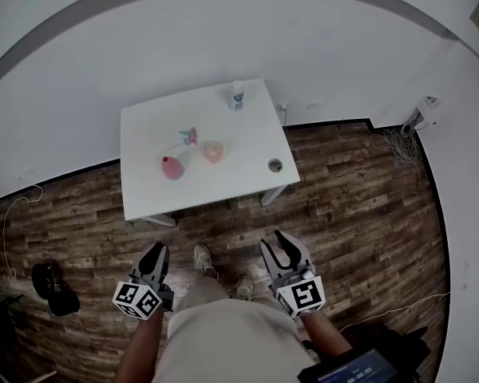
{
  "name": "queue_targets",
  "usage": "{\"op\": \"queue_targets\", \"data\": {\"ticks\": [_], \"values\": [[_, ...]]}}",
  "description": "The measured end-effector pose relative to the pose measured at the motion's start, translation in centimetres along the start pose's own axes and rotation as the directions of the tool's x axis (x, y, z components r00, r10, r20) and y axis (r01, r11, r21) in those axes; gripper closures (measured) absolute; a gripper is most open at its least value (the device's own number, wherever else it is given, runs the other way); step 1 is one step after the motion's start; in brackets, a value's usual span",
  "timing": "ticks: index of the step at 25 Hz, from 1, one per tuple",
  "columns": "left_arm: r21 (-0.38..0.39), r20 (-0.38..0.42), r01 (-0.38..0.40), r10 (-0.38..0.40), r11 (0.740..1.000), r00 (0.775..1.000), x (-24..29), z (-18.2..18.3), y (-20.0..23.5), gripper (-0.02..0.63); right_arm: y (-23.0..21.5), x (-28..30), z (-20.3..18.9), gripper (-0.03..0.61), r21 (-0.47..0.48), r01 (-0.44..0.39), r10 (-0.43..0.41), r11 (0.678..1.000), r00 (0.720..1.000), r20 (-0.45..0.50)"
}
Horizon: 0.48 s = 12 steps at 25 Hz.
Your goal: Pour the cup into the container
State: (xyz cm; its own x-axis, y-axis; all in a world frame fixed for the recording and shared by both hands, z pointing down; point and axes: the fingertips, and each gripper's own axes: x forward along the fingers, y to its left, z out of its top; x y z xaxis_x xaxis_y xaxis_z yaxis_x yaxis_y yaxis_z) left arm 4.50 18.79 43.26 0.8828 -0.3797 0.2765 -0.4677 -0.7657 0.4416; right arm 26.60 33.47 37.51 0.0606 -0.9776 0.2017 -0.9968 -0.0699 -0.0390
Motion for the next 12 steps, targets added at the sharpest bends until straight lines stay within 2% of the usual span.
{"op": "queue_targets", "data": {"ticks": [12], "values": [[0.039,-0.034,0.05,-0.049,0.998,0.998,6.0,4.8,7.2,0.552,-0.3,11.3,2.2,0.444,-0.022,0.005,-0.005,1.0,1.0,-0.017]]}}
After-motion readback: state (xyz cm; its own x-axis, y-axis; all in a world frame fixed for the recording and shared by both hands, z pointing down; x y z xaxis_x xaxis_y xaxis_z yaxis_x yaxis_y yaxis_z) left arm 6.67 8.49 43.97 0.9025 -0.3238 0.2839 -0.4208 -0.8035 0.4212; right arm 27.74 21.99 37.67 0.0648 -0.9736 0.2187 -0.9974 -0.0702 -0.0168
